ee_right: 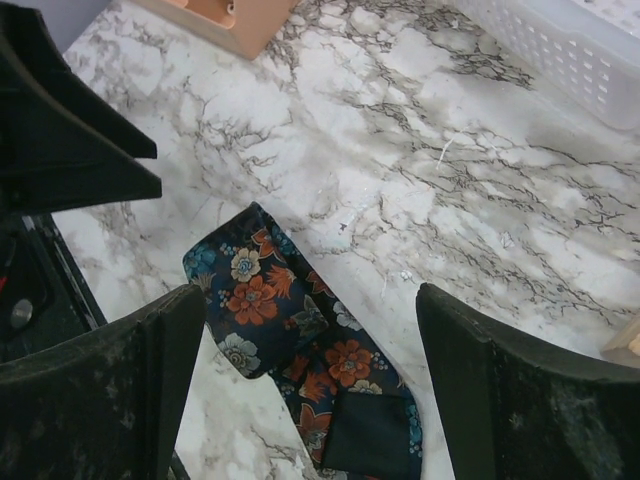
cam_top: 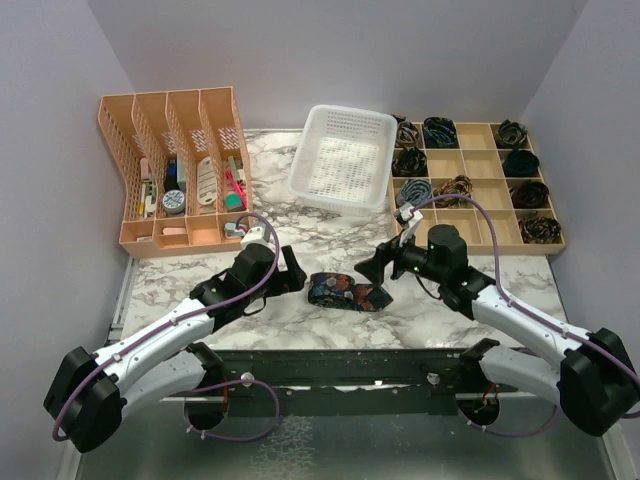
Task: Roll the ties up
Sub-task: Roll the tie at the center of the board.
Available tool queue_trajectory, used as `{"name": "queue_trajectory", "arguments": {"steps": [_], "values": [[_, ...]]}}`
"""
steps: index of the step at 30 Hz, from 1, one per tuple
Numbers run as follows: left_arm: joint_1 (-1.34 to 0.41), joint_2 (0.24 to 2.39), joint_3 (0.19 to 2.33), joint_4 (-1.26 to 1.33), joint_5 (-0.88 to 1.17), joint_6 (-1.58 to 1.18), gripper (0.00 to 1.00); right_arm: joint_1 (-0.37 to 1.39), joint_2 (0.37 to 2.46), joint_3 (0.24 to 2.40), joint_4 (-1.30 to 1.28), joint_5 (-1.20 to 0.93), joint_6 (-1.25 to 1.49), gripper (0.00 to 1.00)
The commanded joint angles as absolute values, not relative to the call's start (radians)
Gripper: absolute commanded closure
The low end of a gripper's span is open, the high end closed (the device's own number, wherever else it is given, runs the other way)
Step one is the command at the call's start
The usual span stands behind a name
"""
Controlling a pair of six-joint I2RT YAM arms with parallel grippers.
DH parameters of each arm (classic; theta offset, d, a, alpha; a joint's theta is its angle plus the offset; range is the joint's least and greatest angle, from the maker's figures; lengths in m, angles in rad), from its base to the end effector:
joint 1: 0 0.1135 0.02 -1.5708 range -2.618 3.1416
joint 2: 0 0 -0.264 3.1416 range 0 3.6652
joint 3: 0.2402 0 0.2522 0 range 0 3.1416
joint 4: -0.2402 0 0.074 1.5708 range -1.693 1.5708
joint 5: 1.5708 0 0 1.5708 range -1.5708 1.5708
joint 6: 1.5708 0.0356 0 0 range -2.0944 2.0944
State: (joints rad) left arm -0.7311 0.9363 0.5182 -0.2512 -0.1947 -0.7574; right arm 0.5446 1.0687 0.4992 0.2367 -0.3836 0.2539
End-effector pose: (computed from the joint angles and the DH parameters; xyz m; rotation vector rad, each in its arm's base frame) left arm 0.1514 -0.1265 0.2139 -0.1383 2.2879 -0.5862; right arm 0.1922 0.1320 0.2284 -0.5533 1.9041 0.8953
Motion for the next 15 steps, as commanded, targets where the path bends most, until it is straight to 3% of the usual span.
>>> {"name": "queue_trajectory", "arguments": {"steps": [1, 15], "values": [[-0.685, 0.900, 0.482, -0.212, -0.109, -0.771, 0.01, 0.577, 1.007, 0.452, 0.294, -0.375, 0.094, 0.08], [-0.607, 0.843, 0.423, -0.196, -0.069, -0.806, 0.01, 0.765, 1.048, 0.528, 0.177, -0.334, -0.218, 0.02]]}}
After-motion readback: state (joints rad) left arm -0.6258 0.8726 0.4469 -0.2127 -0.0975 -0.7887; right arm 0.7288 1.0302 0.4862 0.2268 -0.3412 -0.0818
